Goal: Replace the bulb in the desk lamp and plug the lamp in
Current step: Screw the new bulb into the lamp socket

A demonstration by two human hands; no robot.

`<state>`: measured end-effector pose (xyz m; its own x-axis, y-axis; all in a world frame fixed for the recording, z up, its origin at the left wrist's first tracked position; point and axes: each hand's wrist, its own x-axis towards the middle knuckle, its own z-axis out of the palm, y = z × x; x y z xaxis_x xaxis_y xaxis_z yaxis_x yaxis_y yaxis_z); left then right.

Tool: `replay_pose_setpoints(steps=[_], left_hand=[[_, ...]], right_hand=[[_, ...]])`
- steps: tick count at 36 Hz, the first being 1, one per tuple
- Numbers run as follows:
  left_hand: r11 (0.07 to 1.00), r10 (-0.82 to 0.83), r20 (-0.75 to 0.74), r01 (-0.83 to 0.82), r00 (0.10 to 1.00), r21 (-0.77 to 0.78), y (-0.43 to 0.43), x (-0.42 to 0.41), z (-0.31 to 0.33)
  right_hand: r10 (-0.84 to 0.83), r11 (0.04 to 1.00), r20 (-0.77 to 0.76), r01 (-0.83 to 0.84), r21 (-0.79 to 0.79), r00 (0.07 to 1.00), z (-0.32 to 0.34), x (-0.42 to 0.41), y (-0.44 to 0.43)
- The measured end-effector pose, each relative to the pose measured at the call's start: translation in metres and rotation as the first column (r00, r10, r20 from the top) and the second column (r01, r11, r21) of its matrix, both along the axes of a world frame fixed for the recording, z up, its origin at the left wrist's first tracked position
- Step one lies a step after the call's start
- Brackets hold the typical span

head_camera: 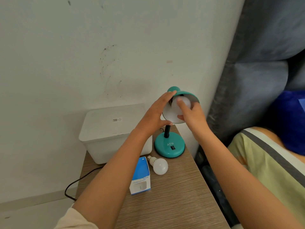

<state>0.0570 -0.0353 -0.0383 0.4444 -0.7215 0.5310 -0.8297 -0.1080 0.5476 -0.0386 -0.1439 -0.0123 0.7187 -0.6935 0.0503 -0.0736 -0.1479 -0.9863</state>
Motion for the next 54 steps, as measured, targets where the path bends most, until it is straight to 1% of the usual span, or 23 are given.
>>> replay_pose_setpoints(steps=[2, 3, 7, 8, 11, 15, 19, 22, 25, 26, 27, 28, 29, 30, 32, 36, 37, 39, 41, 44, 49, 52, 54], left_hand=[[1.0, -0.005, -0.007, 0.005, 1.0, 0.001, -0.001, 0.0, -0.001], [1.0, -0.005, -0.004, 0.005, 1.0, 0.0, -0.001, 0.0, -0.002], [1.0, -0.001, 0.017, 0.001, 1.0, -0.019, -0.001, 0.001, -0.002], [1.0, -0.001, 0.017, 0.001, 1.0, -0.02, -0.001, 0.001, -0.002], [1.0, 0.003, 0.005, -0.003, 1.0, -0.01, -0.001, 0.0, -0.002], [1.0, -0.002, 0.005, 0.002, 1.0, -0.013, -0.003, 0.002, -0.003], [1.0, 0.006, 0.002, -0.006, 1.0, -0.016, -0.002, 0.002, -0.003], [1.0, -0.001, -0.013, 0.001, 1.0, -0.02, -0.002, 0.001, -0.003], [1.0, 0.005, 0.001, -0.005, 1.0, -0.016, -0.002, 0.002, -0.004], [1.0, 0.009, 0.007, -0.009, 1.0, -0.013, -0.001, 0.002, -0.004], [1.0, 0.012, 0.008, -0.012, 1.0, -0.009, -0.001, 0.002, -0.003], [1.0, 0.014, 0.004, -0.014, 1.0, -0.007, -0.001, 0.002, -0.003], [1.0, 0.014, -0.001, -0.014, 1.0, -0.006, -0.002, 0.002, -0.003], [1.0, 0.012, -0.003, -0.012, 1.0, -0.007, -0.002, 0.002, -0.003], [1.0, 0.01, 0.0, -0.01, 1.0, -0.014, -0.002, 0.002, -0.004], [1.0, 0.008, -0.006, -0.009, 1.0, -0.029, -0.002, 0.003, -0.004], [1.0, 0.008, -0.003, -0.008, 1.0, -0.027, -0.002, 0.003, -0.004], [1.0, 0.013, 0.01, -0.013, 1.0, -0.02, -0.002, 0.003, -0.004], [1.0, 0.016, 0.018, -0.016, 1.0, -0.015, -0.002, 0.002, -0.004], [1.0, 0.019, 0.014, -0.019, 1.0, -0.004, -0.003, 0.003, -0.005], [1.0, 0.018, -0.01, -0.018, 1.0, -0.009, -0.002, 0.002, -0.005], [1.0, 0.02, -0.014, -0.02, 1.0, -0.011, -0.002, 0.003, -0.005], [1.0, 0.025, -0.002, -0.025, 1.0, -0.01, -0.002, 0.003, -0.006]], right_hand=[[0.005, 0.998, 0.03, -0.003, -0.06, 1.0, -0.004, 0.001, 0.003], [0.008, 0.999, 0.033, -0.006, -0.053, 0.999, -0.006, 0.002, 0.004], [0.016, 0.99, 0.049, -0.022, 0.136, 0.999, -0.004, 0.004, 0.0], [-0.002, 0.989, 0.074, -0.009, 0.145, 0.997, -0.004, 0.004, 0.0], [-0.029, 0.997, 0.132, 0.02, 0.069, 0.991, -0.005, 0.004, 0.004], [0.012, 0.98, 0.123, -0.036, 0.195, 0.992, -0.003, 0.005, 0.004], [0.015, 0.975, 0.202, -0.06, 0.216, 0.979, -0.002, 0.007, 0.003], [0.077, 0.979, 0.173, -0.107, 0.173, 0.982, -0.006, 0.005, 0.004], [0.067, 0.94, 0.219, -0.135, 0.313, 0.973, -0.005, 0.004, 0.005], [0.022, 0.962, 0.194, -0.073, 0.263, 0.981, -0.005, 0.003, 0.005], [-0.035, 0.991, 0.165, 0.013, 0.136, 0.986, -0.007, 0.003, 0.007], [-0.094, 0.993, 0.157, 0.104, -0.06, 0.983, -0.009, 0.002, 0.008], [-0.122, 0.959, 0.194, 0.166, -0.231, 0.973, -0.012, 0.0, 0.01], [-0.109, 0.918, 0.233, 0.188, -0.35, 0.966, -0.015, -0.001, 0.012], [-0.058, 0.869, 0.249, 0.172, -0.463, 0.967, -0.022, 0.0, 0.013], [-0.044, 0.839, 0.178, 0.133, -0.527, 0.983, -0.028, 0.002, 0.011], [-0.047, 0.847, 0.168, 0.128, -0.517, 0.985, -0.028, 0.002, 0.01], [-0.083, 0.914, 0.141, 0.132, -0.384, 0.987, -0.024, 0.001, 0.008], [-0.119, 0.943, 0.136, 0.155, -0.293, 0.984, -0.023, 0.004, 0.005], [-0.103, 0.925, 0.154, 0.152, -0.349, 0.983, -0.021, 0.004, 0.008], [-0.09, 0.965, 0.156, 0.125, -0.23, 0.984, -0.017, 0.004, 0.008], [-0.058, 0.947, 0.153, 0.103, -0.304, 0.986, -0.02, 0.003, 0.009], [-0.06, 0.958, 0.131, 0.094, -0.271, 0.99, -0.023, 0.004, 0.005]])
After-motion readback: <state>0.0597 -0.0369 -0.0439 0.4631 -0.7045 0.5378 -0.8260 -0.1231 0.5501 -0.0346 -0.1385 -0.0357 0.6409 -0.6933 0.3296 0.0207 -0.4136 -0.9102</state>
